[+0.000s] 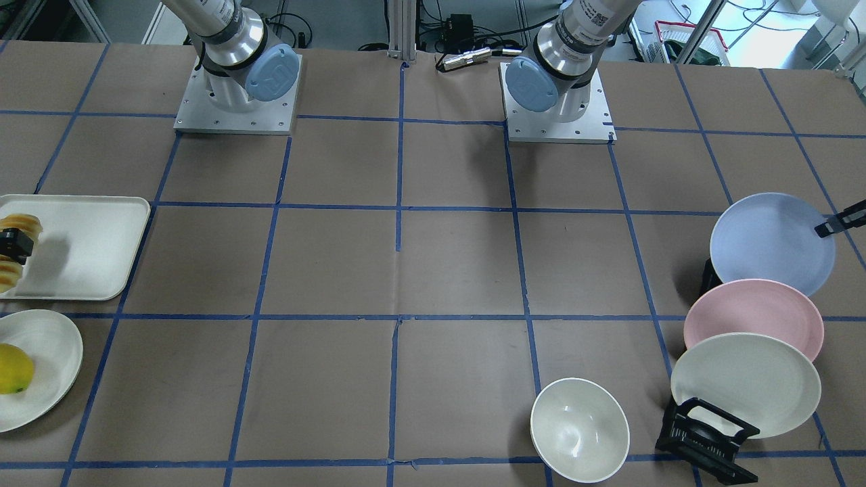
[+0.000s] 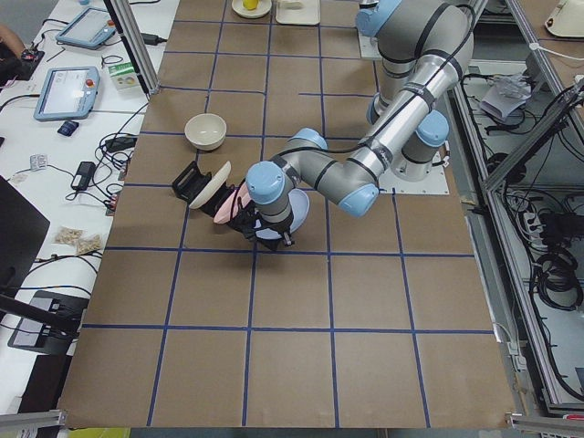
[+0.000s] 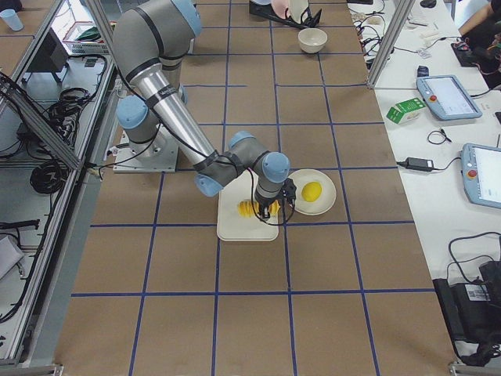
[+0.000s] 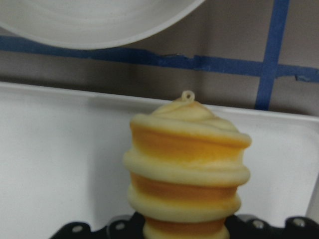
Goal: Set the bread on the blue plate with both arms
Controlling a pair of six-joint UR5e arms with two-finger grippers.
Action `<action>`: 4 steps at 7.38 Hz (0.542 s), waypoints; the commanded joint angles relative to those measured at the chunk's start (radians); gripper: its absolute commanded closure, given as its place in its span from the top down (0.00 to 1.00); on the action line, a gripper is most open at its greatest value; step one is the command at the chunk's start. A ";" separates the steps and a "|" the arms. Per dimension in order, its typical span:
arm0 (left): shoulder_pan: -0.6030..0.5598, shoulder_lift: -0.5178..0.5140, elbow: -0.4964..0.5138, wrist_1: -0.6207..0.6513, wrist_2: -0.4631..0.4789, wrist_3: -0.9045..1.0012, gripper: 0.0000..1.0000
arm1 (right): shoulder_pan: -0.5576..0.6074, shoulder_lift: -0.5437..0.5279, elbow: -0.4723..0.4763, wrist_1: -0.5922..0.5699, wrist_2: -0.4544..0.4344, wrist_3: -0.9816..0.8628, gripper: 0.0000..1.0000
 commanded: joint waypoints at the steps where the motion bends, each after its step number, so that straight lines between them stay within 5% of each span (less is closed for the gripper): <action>1: 0.007 0.047 0.055 -0.175 0.067 0.005 0.00 | 0.018 -0.050 0.000 0.023 0.001 0.004 0.38; 4: 0.010 0.173 0.115 -0.484 0.083 -0.029 0.00 | 0.026 -0.065 -0.003 0.034 0.001 0.004 0.38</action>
